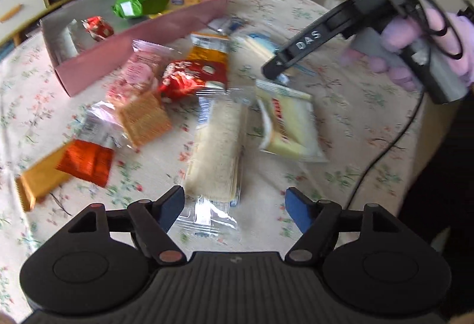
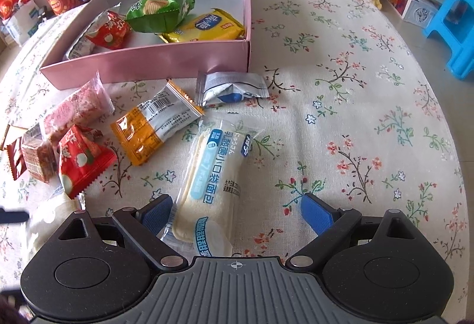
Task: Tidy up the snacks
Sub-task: 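Grasp the clear-wrapped white cake with the left tool while the right tool grasps the blue-labelled bread packet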
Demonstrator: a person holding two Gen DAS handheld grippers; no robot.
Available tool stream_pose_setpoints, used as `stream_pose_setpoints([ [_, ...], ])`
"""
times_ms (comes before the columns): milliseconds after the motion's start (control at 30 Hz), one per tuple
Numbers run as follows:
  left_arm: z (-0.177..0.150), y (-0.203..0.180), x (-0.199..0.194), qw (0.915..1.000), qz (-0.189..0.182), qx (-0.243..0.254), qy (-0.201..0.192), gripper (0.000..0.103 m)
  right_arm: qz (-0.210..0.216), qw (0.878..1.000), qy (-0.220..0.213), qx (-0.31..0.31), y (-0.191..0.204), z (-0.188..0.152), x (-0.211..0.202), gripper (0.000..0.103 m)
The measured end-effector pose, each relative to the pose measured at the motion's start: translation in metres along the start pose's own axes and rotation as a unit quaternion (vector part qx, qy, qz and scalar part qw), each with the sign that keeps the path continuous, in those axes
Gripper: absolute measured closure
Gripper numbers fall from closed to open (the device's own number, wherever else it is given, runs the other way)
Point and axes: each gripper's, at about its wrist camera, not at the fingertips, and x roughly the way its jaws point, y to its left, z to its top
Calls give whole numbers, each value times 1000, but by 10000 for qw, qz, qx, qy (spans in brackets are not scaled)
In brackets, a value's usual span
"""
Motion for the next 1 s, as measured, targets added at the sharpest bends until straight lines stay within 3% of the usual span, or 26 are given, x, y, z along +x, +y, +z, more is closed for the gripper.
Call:
stream_pose_setpoints([
  [233, 5, 9, -1, 9983, 196, -542, -128, 32, -28, 10000, 0, -41, 1, 0, 1, 8],
  [633, 28, -11, 22, 9972, 726, -179, -88, 52, -49, 10000, -51, -51, -3, 0, 3, 6],
  [733, 29, -9, 21, 9960, 847, -260, -90, 63, -58, 9999, -68, -70, -3, -1, 3, 5],
  [1000, 25, 3, 15, 9912, 1096, -746, -34, 66, -128, 9999, -78, -13, -3, 1, 4, 6],
])
